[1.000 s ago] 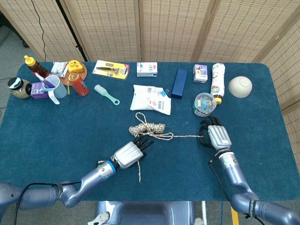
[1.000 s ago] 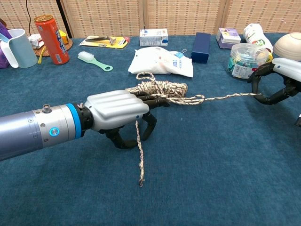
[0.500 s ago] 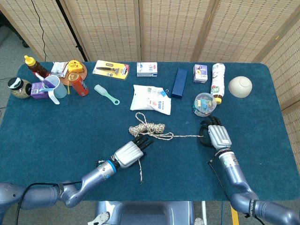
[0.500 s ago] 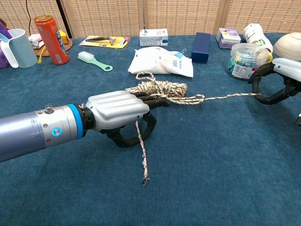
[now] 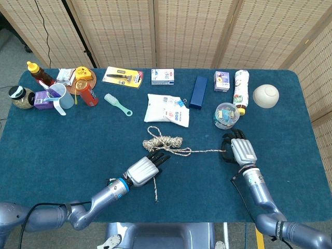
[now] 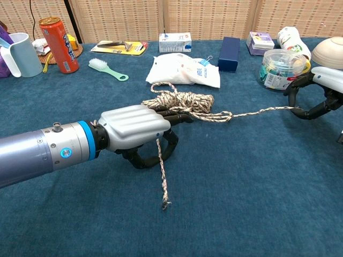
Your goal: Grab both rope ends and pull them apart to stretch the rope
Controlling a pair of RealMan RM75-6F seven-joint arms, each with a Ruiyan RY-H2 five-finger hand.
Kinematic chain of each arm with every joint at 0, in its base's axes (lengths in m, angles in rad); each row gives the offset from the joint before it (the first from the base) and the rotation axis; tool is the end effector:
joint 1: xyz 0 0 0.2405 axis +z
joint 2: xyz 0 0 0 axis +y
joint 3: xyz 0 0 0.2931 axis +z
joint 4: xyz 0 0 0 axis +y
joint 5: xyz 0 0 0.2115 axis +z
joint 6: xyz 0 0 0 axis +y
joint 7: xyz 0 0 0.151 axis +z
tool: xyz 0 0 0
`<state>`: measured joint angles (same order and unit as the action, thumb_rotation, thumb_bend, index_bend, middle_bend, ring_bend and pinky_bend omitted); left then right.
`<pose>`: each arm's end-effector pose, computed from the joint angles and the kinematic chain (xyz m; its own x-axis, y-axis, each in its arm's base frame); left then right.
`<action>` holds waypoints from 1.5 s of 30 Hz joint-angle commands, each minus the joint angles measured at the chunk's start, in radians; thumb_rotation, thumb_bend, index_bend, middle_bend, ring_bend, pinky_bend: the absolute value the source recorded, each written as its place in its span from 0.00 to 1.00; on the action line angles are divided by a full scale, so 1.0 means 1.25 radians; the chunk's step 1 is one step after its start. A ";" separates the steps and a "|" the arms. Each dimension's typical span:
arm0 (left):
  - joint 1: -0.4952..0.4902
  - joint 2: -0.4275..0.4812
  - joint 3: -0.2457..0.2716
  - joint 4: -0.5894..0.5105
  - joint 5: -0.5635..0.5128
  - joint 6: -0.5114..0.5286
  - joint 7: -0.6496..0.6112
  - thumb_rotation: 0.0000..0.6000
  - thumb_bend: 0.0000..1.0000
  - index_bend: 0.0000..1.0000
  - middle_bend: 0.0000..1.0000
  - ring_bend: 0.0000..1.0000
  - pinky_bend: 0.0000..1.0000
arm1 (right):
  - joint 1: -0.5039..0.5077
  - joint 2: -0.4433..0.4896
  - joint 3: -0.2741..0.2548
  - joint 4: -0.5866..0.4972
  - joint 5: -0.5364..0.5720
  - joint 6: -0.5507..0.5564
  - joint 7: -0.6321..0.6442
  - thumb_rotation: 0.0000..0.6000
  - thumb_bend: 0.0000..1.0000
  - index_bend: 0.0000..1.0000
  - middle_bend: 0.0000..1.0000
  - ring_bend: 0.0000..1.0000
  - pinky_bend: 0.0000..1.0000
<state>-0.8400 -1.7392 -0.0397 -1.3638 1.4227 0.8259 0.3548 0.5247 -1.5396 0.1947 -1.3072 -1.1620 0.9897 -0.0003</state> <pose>-0.1217 0.3182 -0.1171 0.6689 0.2346 0.7053 0.5784 -0.7603 -0.2957 -0.2852 -0.3570 0.0100 0.1958 -0.2647 0.9442 -0.9806 -0.0636 0.1855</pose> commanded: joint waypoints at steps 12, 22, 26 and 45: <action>0.012 0.013 -0.003 -0.011 0.003 0.033 -0.013 1.00 0.47 0.63 0.07 0.00 0.00 | -0.002 0.008 0.002 -0.015 -0.012 0.014 -0.003 1.00 0.56 0.63 0.27 0.02 0.00; 0.040 0.077 -0.010 -0.053 0.011 0.089 -0.050 1.00 0.48 0.65 0.14 0.00 0.00 | -0.007 0.029 0.002 -0.045 -0.025 0.029 -0.011 1.00 0.56 0.63 0.28 0.02 0.00; 0.057 0.112 -0.008 -0.068 0.017 0.115 -0.065 1.00 0.48 0.66 0.16 0.00 0.00 | -0.009 0.040 0.002 -0.057 -0.027 0.033 -0.013 1.00 0.56 0.63 0.28 0.03 0.00; 0.164 0.300 0.006 -0.115 0.028 0.239 -0.179 1.00 0.48 0.70 0.21 0.03 0.00 | -0.024 0.105 0.009 -0.119 -0.036 0.066 -0.028 1.00 0.56 0.63 0.28 0.03 0.00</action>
<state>-0.6414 -1.3732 -0.0330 -1.5035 1.4563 1.1175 0.1389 0.4955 -1.4099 0.2050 -1.4547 -1.2063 1.0713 -0.0349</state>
